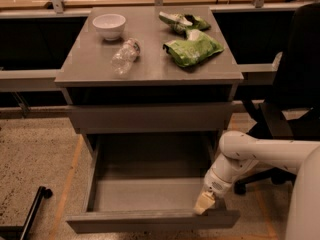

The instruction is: Open middle drawer

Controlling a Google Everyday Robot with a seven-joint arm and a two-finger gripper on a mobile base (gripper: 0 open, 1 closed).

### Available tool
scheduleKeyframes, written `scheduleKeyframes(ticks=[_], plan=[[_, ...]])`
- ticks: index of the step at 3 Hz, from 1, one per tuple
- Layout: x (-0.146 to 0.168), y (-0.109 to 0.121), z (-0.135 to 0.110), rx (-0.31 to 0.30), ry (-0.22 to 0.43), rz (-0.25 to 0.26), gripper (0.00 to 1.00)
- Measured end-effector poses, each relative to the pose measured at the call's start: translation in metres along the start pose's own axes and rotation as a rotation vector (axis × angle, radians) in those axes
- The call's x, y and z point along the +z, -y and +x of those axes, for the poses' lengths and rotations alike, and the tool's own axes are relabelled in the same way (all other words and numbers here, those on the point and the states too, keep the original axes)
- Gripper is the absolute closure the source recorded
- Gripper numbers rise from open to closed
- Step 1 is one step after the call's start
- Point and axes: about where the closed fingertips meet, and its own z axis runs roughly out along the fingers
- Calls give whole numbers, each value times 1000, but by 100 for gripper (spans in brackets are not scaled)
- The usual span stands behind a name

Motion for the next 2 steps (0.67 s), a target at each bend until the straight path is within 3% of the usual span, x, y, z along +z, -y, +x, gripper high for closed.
scheduleKeyframes(ticks=[1, 2], plan=[[-15, -10, -17, -70, -7, 60, 32], [-35, -14, -38, -159, 3, 153, 9]])
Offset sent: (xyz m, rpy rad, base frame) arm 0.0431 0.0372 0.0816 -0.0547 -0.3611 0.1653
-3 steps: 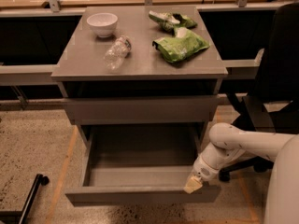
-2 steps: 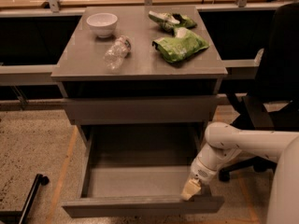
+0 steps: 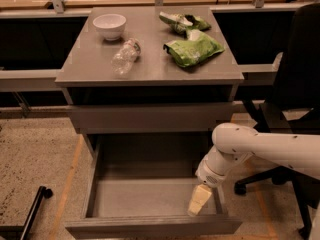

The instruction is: Open middle drawer

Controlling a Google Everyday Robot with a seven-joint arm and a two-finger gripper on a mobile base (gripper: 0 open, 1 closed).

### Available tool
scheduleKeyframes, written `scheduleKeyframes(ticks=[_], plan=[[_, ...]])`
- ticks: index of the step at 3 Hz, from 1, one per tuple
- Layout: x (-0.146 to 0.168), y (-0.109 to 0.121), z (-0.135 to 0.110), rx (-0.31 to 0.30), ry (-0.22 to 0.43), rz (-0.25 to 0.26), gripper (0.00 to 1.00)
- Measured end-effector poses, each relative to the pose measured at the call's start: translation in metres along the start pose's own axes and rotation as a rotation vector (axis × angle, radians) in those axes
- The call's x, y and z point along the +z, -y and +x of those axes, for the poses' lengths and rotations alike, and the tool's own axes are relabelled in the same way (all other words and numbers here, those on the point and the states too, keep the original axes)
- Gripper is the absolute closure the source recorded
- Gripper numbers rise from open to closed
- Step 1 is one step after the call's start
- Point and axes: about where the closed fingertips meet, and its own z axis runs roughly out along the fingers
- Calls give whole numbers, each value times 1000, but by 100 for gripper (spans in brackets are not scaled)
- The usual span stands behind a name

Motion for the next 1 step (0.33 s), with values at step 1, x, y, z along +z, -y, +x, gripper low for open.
scheduleKeyframes(ticks=[1], plan=[[-2, 1, -2, -6, 2, 9, 0]])
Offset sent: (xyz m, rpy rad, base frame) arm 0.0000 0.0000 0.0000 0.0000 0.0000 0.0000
